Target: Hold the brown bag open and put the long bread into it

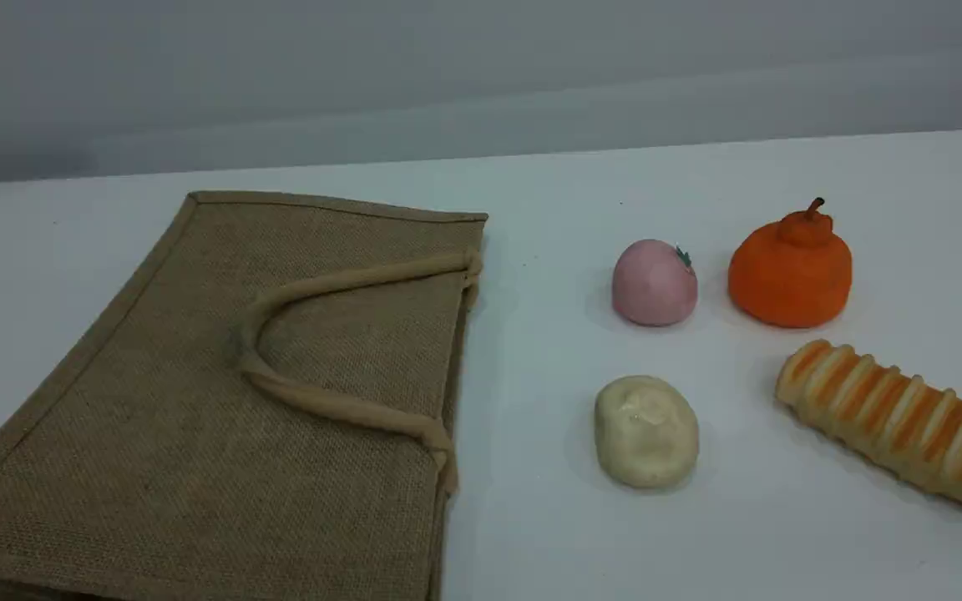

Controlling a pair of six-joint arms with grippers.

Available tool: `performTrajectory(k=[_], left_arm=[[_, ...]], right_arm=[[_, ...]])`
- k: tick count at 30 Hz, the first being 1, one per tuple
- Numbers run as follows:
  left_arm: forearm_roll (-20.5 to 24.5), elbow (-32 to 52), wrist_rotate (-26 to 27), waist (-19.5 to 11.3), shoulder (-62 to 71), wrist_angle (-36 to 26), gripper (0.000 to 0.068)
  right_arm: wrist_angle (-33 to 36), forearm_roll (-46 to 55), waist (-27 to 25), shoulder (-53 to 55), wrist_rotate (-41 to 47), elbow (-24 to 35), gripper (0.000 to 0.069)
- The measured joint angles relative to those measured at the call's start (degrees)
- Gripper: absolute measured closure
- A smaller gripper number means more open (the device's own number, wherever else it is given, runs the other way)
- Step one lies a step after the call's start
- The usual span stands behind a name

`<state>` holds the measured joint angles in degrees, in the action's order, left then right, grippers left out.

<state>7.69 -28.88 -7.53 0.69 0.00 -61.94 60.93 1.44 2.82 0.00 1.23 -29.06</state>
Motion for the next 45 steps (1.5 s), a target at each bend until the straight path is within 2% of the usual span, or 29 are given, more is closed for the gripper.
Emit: performTrajectory(k=[39,42,45], left_arm=[[0.00,0.00,0.00,0.00,0.00,0.00,0.0195],[-0.21,-1.27,0.12,0.00,1.25,0.76,0.0195],[-2.31,-2.68,0.81,0.11,5.24,1.38,0.0195]], right_arm=[[0.00,-2.78,0.00,0.00,0.00,0.00,0.0288],[-0.32,-4.79,0.00,0.00,0.00,-0.53,0.0288],[-1.65,-8.71,0.00,1.97,-1.81,-0.60,0.0288]])
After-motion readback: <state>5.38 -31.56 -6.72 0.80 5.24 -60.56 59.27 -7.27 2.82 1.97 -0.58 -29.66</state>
